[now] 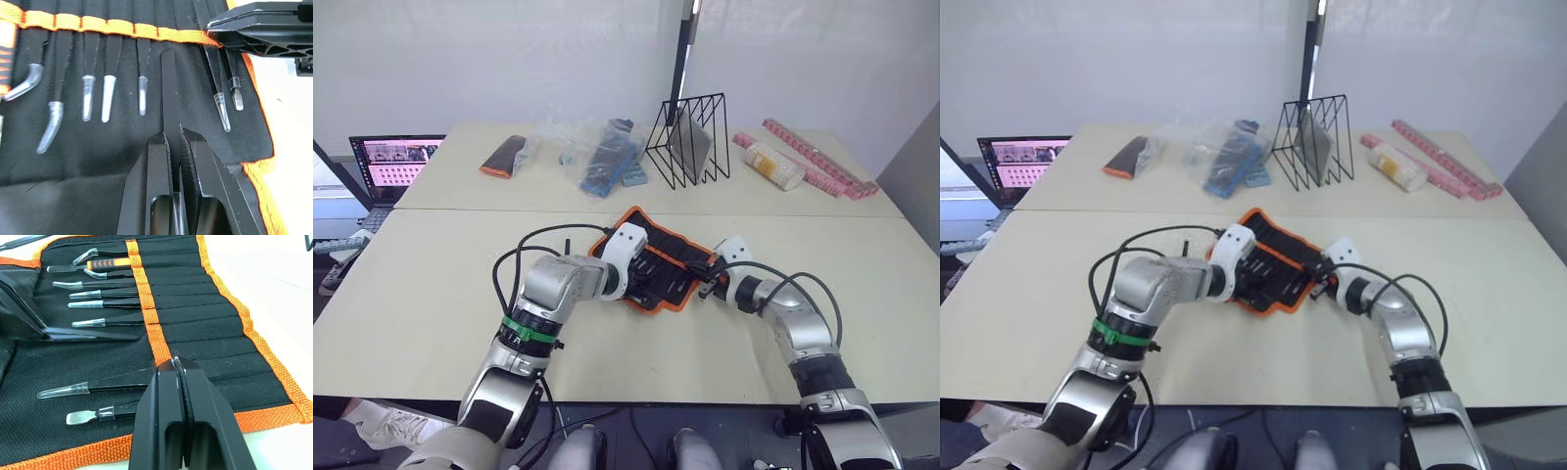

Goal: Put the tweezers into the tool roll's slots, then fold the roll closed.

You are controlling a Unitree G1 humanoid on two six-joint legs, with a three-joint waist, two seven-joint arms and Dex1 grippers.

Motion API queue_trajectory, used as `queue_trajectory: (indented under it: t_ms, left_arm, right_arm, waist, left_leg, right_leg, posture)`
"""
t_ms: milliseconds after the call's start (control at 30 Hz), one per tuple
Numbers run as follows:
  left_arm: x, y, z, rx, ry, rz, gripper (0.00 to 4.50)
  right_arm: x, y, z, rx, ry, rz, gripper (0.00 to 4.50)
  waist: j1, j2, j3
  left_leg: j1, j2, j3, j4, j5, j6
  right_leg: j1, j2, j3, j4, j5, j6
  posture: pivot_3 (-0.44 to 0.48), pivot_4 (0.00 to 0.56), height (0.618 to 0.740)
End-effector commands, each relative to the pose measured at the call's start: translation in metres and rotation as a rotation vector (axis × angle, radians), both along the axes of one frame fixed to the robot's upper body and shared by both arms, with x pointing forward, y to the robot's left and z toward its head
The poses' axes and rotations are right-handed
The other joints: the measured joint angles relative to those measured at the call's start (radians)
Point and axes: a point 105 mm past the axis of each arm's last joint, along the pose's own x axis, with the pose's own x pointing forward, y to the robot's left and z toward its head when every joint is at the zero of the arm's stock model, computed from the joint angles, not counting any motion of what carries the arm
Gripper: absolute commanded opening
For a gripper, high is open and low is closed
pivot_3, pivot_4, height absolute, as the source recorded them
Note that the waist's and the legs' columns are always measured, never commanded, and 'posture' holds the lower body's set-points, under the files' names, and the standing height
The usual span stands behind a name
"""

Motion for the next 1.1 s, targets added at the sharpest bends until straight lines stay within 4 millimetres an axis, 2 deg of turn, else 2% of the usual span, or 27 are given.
queue_trajectory:
  t_ms: [33,300,533,867,1100]
  left_arm:
    - [0.002,-0.009,0.01,-0.01,-0.045,-0.018,0.01]
    - [0.012,-0.007,0.009,-0.005,-0.053,0.023,0.01]
    - [0.012,-0.024,0.005,-0.015,-0.076,-0.016,0.01]
    - [0.034,-0.031,-0.004,0.093,-0.293,-0.007,0.01]
    - [0.043,-0.035,-0.007,0.085,-0.312,0.039,0.01]
  right_arm:
    - [-0.004,0.002,-0.008,-0.015,0.027,0.003,0.0]
    - [-0.004,0.003,-0.007,-0.015,0.026,-0.001,0.0]
    - [-0.007,0.012,-0.015,-0.021,0.045,0.018,0.0]
    - [-0.007,0.014,-0.019,-0.026,0.054,0.015,0.0]
    - [-0.007,0.01,-0.02,-0.03,0.056,0.002,0.0]
  waist:
    - [0.001,0.0,0.0]
    - [0.004,0.0,0.0]
    - [0.002,0.0,0.0]
    - [0.007,0.0,0.0]
    - [0.01,0.0,0.0]
  left_leg:
    - [0.0,0.0,0.0,0.0,0.0,0.0]
    - [0.0,0.0,0.0,0.0,0.0,0.0]
    - [0.0,0.0,0.0,0.001,0.0,0.0]
    - [0.0,0.0,0.0,0.001,0.0,0.0]
    - [0.0,0.0,0.0,0.002,0.0,0.0]
  right_leg:
    - [0.0,0.0,0.0,0.0,0.0,0.0]
    - [0.0,0.0,0.0,0.0,0.0,0.0]
    - [0.0,0.0,0.0,0.0,0.0,0.0]
    - [0.001,0.0,0.0,0.0,0.0,0.0]
    - [0.001,0.0,0.0,0.0,0.0,0.0]
  posture:
    - [0.0,0.15,0.687]
    - [0.0,0.15,0.687]
    - [0.0,0.15,0.687]
    - [0.0,0.15,0.687]
    - [0.0,0.15,0.687]
